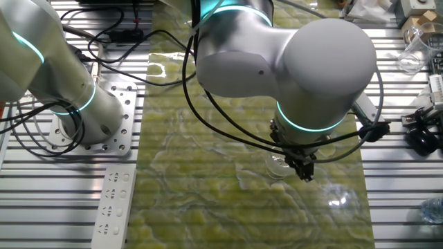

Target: Pick up the cup

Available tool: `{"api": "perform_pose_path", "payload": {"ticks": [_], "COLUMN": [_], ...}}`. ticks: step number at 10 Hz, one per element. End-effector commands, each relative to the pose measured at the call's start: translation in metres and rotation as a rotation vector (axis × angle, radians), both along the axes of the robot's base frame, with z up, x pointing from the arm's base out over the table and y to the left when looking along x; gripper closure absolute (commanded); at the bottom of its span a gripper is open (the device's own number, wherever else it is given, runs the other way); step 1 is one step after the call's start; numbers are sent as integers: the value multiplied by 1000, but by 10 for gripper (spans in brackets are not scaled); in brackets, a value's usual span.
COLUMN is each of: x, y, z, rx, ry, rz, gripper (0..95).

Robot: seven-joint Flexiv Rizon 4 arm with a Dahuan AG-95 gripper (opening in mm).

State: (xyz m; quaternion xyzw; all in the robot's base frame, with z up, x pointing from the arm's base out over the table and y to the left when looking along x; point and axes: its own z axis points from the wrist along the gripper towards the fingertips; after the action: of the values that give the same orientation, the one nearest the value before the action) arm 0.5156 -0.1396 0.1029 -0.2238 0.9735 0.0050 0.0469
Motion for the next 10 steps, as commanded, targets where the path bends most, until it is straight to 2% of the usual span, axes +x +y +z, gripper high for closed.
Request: {"api": "perform_pose_path", "payload": {"ticks": [1, 3, 6, 10], "x": [0, 0, 0, 2], "y": [0, 0, 0, -2], "z": [0, 0, 1, 12], "rx": [-3, -2, -1, -10], "ry": [-1, 0, 0, 9], "rz": [-1, -14, -24, -25], "gripper": [570, 950, 950, 950]}}
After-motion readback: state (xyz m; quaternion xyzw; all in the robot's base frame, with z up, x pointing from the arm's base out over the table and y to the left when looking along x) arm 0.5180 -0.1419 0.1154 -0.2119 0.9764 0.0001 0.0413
